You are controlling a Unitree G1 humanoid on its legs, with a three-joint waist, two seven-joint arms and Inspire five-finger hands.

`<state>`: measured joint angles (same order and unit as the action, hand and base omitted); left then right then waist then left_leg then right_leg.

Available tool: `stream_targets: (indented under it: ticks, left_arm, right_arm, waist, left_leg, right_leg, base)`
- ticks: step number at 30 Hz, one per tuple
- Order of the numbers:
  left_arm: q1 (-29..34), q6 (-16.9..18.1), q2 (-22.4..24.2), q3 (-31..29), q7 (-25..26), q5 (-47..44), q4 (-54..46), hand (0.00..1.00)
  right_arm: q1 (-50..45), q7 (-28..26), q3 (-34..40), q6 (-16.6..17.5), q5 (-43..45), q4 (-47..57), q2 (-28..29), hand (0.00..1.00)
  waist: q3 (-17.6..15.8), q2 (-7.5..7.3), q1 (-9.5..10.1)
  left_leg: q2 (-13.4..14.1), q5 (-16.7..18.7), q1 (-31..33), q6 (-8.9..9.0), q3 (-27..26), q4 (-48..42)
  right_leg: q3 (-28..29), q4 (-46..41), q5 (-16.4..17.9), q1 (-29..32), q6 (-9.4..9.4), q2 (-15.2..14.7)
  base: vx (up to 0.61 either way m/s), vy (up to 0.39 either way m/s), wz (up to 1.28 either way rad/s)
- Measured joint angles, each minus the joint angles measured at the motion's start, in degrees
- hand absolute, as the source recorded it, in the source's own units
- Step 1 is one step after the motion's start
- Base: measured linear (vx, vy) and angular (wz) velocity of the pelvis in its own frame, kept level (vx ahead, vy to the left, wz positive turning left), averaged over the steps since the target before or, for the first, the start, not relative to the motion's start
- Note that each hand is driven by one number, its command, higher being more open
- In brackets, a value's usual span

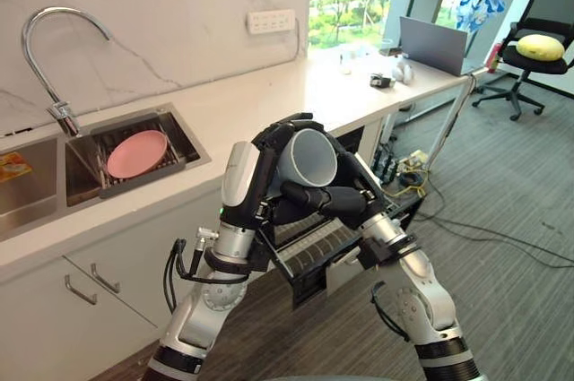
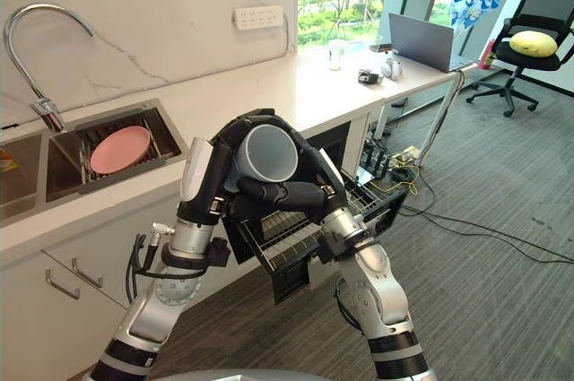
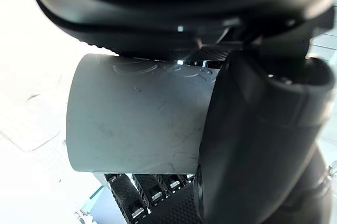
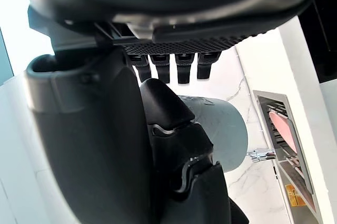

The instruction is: Walk over to the sink, pick up the cup, carry it to the dishwasher, place the cup inside the dishwasher, then close the dishwasher door

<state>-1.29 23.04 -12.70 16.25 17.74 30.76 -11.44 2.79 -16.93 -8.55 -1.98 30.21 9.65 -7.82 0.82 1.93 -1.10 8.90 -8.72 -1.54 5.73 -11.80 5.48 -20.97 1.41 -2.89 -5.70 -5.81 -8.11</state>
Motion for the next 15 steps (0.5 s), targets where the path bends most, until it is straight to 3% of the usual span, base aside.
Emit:
stream_targets:
  ticks: [10,11,15]
  left_arm:
    - [-1.34,0.00,-0.56,-0.01,-1.77,-0.26,-1.57,0.00]
    - [-1.72,-0.01,-0.69,-0.02,-2.02,-0.37,-1.60,1.00]
    - [-1.85,-0.01,-0.73,-0.06,-3.10,-1.89,-2.25,1.00]
  right_arm:
    - [0.00,2.24,-0.23,3.84,-0.93,0.50,-0.69,0.00]
    - [-0.01,2.54,-0.23,4.03,-0.92,0.69,-0.66,0.00]
    - [-0.04,2.95,-0.31,5.01,-0.79,0.97,-0.64,0.00]
  waist:
    - [0.00,0.00,0.03]
    - [0.00,-0.01,0.03]
    - [0.00,-0.01,0.03]
  left_leg:
    - [0.02,0.00,0.03,0.02,0.09,0.00]
    - [0.01,0.00,0.05,0.01,0.08,0.00]
    - [0.02,0.00,0.08,0.01,0.05,0.00]
  right_leg:
    - [-0.08,0.05,0.09,-0.09,0.14,0.02]
    - [-0.08,0.06,0.09,-0.08,0.14,0.01]
    - [-0.07,0.22,0.04,-0.07,0.06,0.03]
  base:
    - [0.00,-0.001,0.00]
    - [0.00,0.000,0.00]
    - [0.00,0.000,0.00]
